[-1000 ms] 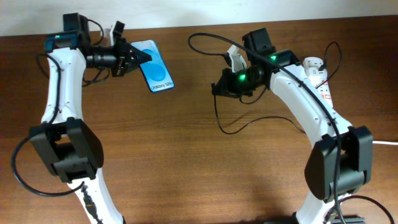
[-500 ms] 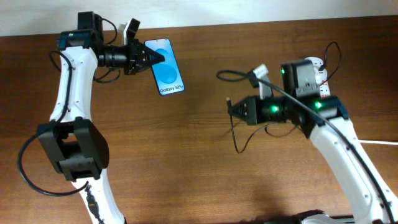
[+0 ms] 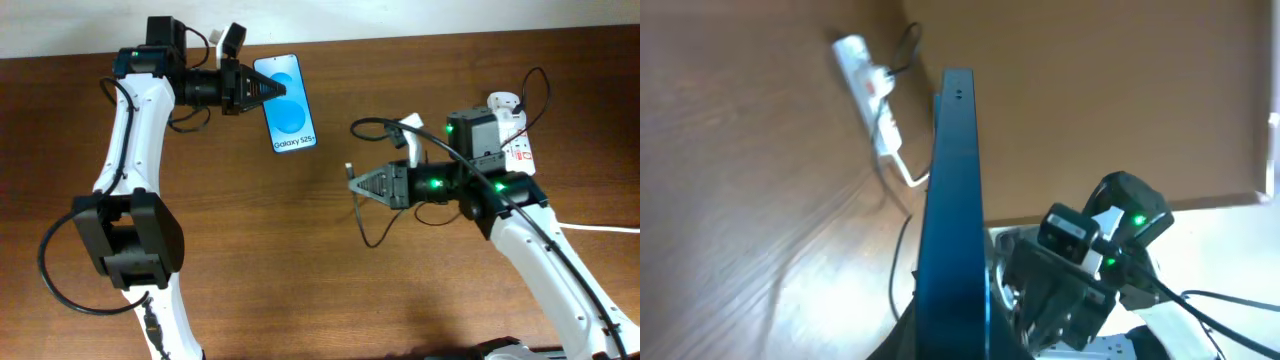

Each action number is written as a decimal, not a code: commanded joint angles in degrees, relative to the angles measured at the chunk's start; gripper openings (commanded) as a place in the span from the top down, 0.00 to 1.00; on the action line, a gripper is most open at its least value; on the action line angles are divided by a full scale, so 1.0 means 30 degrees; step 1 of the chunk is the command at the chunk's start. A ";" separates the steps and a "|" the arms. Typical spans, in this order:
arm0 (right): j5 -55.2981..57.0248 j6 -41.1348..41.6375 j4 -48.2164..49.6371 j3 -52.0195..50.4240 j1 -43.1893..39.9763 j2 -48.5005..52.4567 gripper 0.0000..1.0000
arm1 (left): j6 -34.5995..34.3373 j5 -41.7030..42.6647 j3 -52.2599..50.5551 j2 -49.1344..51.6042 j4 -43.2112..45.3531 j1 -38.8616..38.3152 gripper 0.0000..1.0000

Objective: Plug charger to phone and switch on socket
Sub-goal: 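Lift the cable plug with the right gripper toward the phone's bottom port, then push the USB-C plug up into the phone's bottom port with the right gripper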

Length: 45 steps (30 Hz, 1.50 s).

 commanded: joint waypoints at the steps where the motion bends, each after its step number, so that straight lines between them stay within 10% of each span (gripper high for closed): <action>1: 0.0328 0.3147 0.1836 -0.0095 0.1443 0.0029 0.96 | 0.0386 0.3155 0.0364 -0.0109 0.0590 0.0080 1.00; 45: 0.3155 0.6178 0.7155 -0.0095 0.3592 0.2251 0.96 | -0.0051 0.2222 0.0364 -0.0109 -0.0408 -0.0670 1.00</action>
